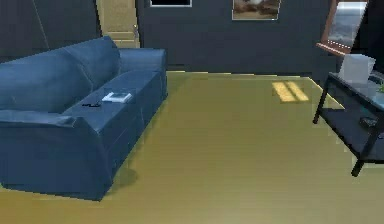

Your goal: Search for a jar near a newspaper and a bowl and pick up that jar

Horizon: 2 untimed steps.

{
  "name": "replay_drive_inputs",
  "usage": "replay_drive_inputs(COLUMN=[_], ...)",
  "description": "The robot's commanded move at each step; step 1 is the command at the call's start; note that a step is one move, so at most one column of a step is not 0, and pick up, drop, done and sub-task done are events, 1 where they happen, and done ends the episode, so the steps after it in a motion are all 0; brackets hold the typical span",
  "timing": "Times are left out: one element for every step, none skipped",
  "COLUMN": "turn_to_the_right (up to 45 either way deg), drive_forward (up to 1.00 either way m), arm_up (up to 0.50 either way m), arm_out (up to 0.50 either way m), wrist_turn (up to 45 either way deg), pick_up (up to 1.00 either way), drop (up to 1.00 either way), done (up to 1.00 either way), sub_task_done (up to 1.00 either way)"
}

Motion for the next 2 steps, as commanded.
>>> replay_drive_inputs(turn_to_the_right=[0.0, 45.0], drive_forward=[0.35, 0.00], arm_up=[0.00, 0.00], arm_out=[0.00, 0.00], wrist_turn=[0.0, 0.0], pick_up=[0.00, 0.00], drop=[0.00, 0.00], done=[0.00, 0.00], sub_task_done=[0.00, 0.00])
